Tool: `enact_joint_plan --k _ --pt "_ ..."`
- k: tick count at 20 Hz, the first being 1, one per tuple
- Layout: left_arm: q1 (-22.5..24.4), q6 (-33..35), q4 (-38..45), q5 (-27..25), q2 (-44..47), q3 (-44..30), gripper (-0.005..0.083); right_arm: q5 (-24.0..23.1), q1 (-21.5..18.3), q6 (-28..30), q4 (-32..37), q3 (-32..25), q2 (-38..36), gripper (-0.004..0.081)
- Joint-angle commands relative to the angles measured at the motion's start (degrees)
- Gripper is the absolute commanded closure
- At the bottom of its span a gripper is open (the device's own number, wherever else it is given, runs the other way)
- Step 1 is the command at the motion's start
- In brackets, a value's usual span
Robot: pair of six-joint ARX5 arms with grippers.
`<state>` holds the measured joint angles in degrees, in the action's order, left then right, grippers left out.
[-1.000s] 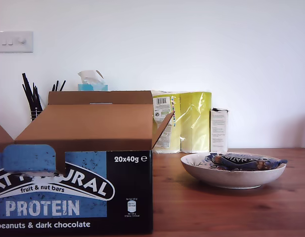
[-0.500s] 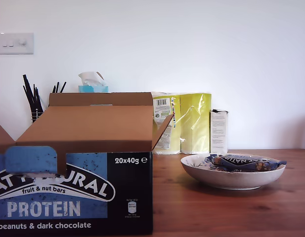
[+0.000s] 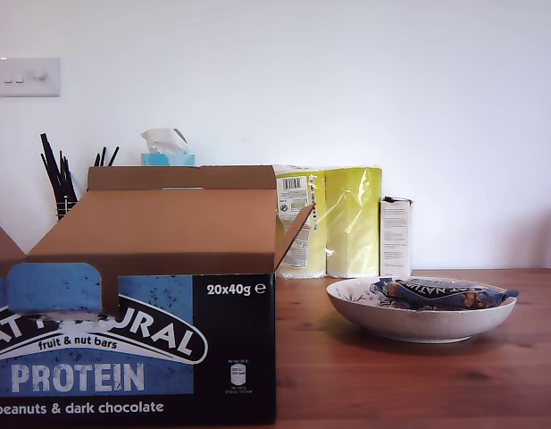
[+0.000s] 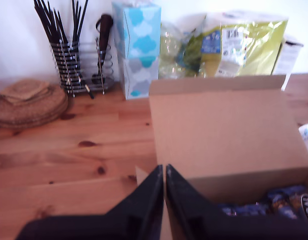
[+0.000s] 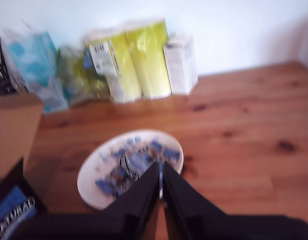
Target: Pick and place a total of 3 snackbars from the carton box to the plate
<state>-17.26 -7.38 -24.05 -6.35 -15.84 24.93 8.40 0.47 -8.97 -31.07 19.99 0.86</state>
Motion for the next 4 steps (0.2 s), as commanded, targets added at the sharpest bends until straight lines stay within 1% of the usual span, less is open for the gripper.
enact_joint_plan --k 1,3,4 --pt "-0.2 -0.3 -0.8 -0.2 0.5 -1.6 0.0797 0.0 0.2 0.0 -2.7 -1.1 -0.1 0.0783" --pt "-0.2 -0.3 -2.0 -0.2 0.5 -1.6 0.0797 0.0 0.2 0.0 -5.3 -1.1 -0.1 0.0783" --pt "-0.2 -0.3 -2.5 -0.2 0.5 -1.6 0.0797 0.0 0.2 0.0 -5.1 -1.1 -0.1 0.0783"
